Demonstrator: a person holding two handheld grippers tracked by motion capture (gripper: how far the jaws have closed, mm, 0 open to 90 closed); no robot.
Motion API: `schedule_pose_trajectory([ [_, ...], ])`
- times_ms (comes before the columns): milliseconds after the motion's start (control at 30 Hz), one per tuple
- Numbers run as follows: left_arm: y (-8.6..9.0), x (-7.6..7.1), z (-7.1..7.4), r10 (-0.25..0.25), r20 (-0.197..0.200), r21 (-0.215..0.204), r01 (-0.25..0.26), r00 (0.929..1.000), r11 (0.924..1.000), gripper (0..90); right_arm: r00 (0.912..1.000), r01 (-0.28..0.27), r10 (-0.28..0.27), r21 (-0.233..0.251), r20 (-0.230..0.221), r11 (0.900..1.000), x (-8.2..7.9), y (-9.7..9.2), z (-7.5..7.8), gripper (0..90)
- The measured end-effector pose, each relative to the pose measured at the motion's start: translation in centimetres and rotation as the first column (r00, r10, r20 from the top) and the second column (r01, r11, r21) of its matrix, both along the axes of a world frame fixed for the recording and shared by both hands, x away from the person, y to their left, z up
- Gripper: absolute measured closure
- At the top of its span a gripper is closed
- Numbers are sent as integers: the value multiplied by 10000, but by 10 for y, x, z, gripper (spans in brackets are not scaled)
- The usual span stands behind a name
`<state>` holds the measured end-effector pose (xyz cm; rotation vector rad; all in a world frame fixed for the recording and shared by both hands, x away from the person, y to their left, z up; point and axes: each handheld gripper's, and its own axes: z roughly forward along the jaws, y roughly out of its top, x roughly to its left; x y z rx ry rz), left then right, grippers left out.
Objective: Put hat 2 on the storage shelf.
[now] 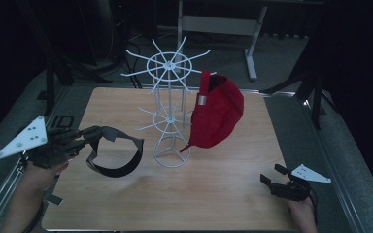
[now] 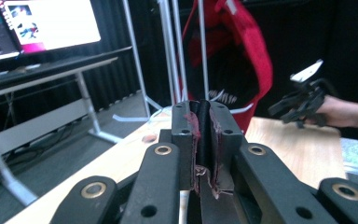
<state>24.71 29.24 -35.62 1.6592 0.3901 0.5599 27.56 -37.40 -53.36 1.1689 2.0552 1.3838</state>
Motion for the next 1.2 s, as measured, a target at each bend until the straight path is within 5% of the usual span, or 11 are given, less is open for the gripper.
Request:
schedule_pose_trajectory([
  [167, -3, -3, 26, -268, 522, -116, 275, 9983, 9996, 833, 10000, 7, -7, 9, 0, 10000, 0, 0, 0, 171],
  [433, -17, -2, 64, 14, 663, 395, -41, 9978, 9992, 833, 10000, -48, 48, -40, -25, 10000, 0, 1, 0, 171],
  [833, -20, -5, 109, 569, 1245, 469, -631, 9906, 9969, 833, 9999, -99, 99, -34, -43, 9999, 1, 2, 1, 171],
  [1033, -25, 4, 117, 838, 1204, 694, -926, 9892, 9933, 832, 9998, -173, 173, -42, -20, 9998, 1, 4, 2, 171],
  [1200, -23, 12, 119, 795, 1254, 294, -838, 9889, 9960, 832, 9999, -135, 135, -30, -39, 9999, 1, 4, 2, 171],
])
